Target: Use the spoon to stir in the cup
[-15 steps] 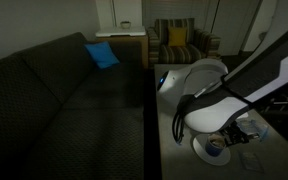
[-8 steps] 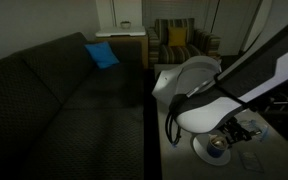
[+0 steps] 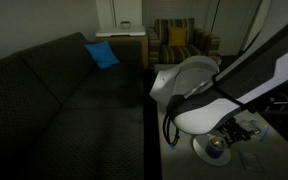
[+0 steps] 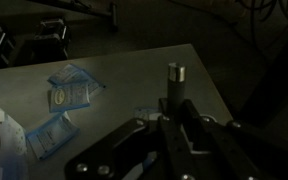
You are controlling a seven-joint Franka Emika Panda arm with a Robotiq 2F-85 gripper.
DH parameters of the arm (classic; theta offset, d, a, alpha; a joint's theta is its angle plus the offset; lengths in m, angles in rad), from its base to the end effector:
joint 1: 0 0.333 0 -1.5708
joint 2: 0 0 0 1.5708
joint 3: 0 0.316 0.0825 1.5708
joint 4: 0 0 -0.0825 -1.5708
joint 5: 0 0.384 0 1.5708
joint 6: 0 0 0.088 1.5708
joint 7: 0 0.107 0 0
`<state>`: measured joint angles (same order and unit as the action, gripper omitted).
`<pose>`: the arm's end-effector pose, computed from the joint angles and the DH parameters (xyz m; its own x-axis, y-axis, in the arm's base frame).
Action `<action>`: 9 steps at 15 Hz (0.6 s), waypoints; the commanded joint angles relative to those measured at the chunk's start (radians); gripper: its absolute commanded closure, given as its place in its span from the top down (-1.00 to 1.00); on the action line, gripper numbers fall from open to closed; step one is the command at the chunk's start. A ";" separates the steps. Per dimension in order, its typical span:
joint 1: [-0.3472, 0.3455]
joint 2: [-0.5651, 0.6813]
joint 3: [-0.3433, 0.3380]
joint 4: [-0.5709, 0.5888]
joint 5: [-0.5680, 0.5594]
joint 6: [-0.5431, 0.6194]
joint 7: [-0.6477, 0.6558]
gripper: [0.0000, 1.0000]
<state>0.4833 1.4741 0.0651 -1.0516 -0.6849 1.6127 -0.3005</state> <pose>0.5467 0.2497 -0.1092 0.2282 0.4732 -0.8509 0.9399 -0.3351 0.0657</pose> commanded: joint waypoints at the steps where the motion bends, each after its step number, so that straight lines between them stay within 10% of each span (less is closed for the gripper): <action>1: 0.004 0.000 -0.014 -0.008 0.006 -0.026 0.014 -0.92; 9: -0.003 0.001 -0.009 -0.011 0.006 -0.179 0.042 -0.92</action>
<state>0.4827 1.4755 0.0596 -1.0598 -0.6828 1.4469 -0.2682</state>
